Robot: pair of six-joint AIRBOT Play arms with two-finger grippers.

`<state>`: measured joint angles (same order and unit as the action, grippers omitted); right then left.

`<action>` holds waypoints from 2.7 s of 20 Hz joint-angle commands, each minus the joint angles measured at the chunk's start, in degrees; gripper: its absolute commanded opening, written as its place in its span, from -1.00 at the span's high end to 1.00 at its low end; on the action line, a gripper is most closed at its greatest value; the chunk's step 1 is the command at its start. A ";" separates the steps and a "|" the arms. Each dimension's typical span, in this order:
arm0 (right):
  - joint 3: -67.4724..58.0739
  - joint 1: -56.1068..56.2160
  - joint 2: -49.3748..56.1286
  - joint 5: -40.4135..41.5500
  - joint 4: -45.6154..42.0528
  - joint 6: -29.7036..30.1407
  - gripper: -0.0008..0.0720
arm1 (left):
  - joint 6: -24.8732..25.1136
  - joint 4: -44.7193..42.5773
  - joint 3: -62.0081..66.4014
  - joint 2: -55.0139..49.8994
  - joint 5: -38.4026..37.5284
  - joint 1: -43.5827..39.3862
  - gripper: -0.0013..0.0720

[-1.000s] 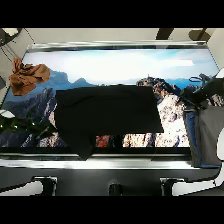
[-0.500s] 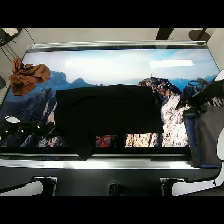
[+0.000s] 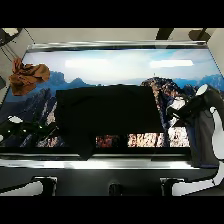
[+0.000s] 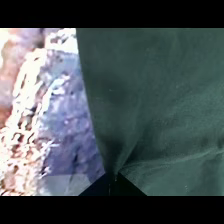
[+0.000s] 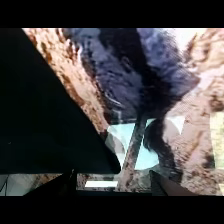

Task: Fold the shirts.

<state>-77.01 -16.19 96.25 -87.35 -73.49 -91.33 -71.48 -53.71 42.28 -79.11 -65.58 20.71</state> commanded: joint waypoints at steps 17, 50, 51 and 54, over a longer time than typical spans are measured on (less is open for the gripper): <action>-0.50 6.10 -5.75 5.51 1.60 2.49 0.85 | 0.96 0.17 17.33 3.74 -11.56 0.39 0.91; -26.23 6.16 1.60 1.64 -4.42 0.90 0.85 | -5.20 -2.16 40.33 -6.16 -5.40 -11.17 0.90; -26.23 6.16 4.76 3.96 -2.91 0.37 0.85 | -4.98 -1.81 39.19 -9.84 -2.16 -12.11 0.90; -26.23 6.16 10.23 15.93 3.50 -0.02 0.85 | -4.96 1.03 40.19 -16.31 9.03 -13.46 0.90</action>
<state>-103.85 -10.13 99.11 -80.34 -76.12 -90.30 -77.28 -55.09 85.10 -88.33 -66.63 9.17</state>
